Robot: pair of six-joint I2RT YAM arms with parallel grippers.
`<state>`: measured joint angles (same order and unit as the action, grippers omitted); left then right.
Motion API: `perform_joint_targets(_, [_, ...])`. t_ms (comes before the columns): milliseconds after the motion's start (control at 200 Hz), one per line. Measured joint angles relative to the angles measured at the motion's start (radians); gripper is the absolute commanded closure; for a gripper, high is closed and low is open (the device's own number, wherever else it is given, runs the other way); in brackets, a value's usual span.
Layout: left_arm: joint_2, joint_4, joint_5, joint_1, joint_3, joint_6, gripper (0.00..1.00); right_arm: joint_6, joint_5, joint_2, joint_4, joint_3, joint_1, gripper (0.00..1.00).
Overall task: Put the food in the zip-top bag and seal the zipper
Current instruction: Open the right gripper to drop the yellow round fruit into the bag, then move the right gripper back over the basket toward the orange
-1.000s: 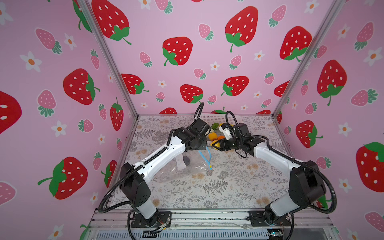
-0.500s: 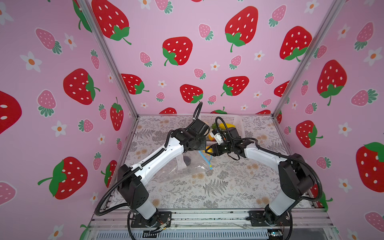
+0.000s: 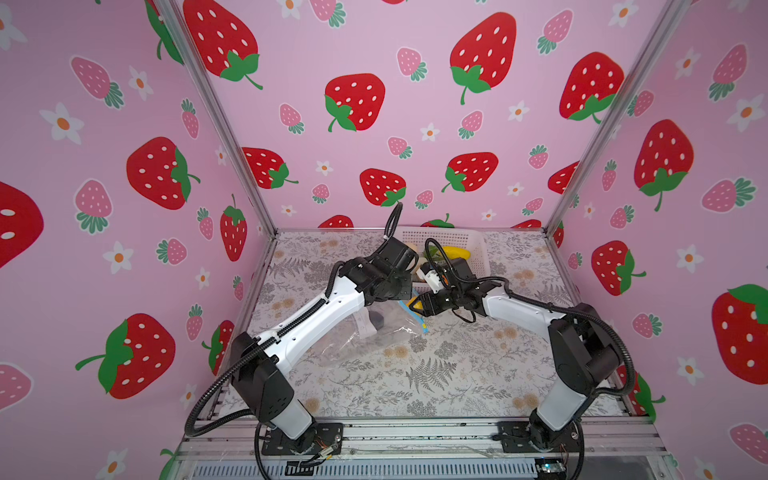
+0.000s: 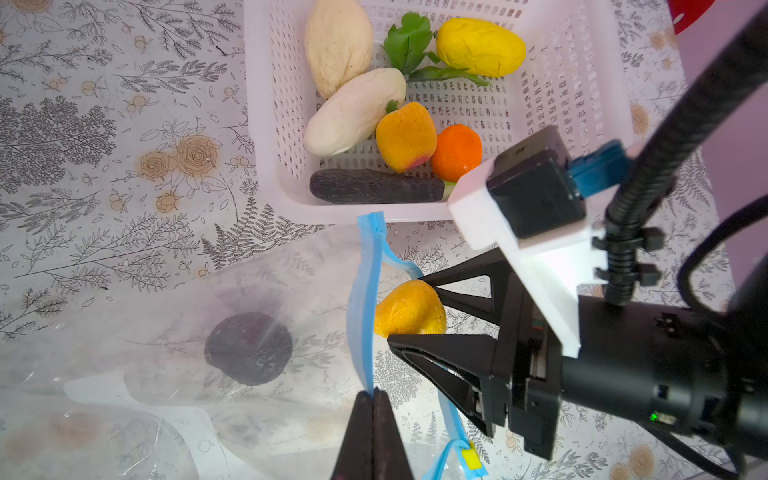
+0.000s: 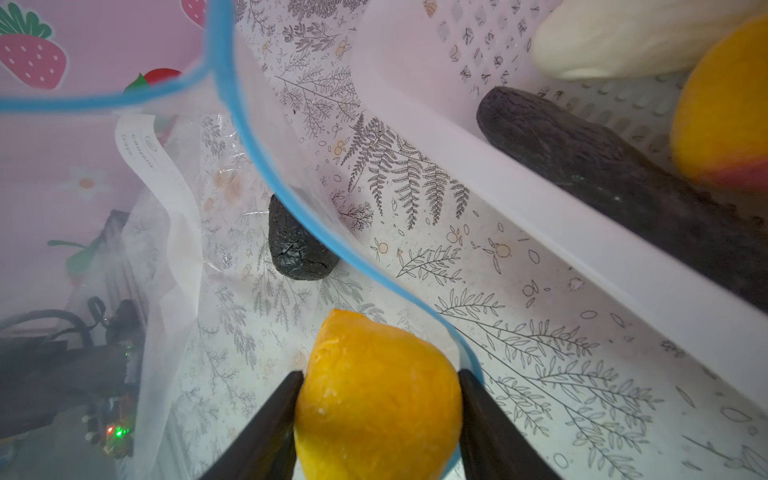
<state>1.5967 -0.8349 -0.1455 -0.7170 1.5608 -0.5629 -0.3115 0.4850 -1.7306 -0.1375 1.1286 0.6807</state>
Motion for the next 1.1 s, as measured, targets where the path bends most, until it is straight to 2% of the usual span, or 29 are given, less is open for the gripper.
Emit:
perform_joint_targets(215, [0.000, 0.003, 0.000, 0.000, -0.005, -0.003, 1.00, 0.003, -0.017, -0.002, -0.010, 0.010, 0.003, 0.32])
perform_joint_targets(785, [-0.001, 0.008, 0.000, 0.000, -0.016, -0.003, 1.00, 0.019, -0.032, 0.020, -0.056, 0.034, 0.005, 0.32])
perform_joint_targets(1100, [-0.023, 0.008, -0.003, 0.000, -0.039, -0.002, 1.00, 0.048, -0.086, 0.100, -0.140, 0.148, -0.028, 0.33])
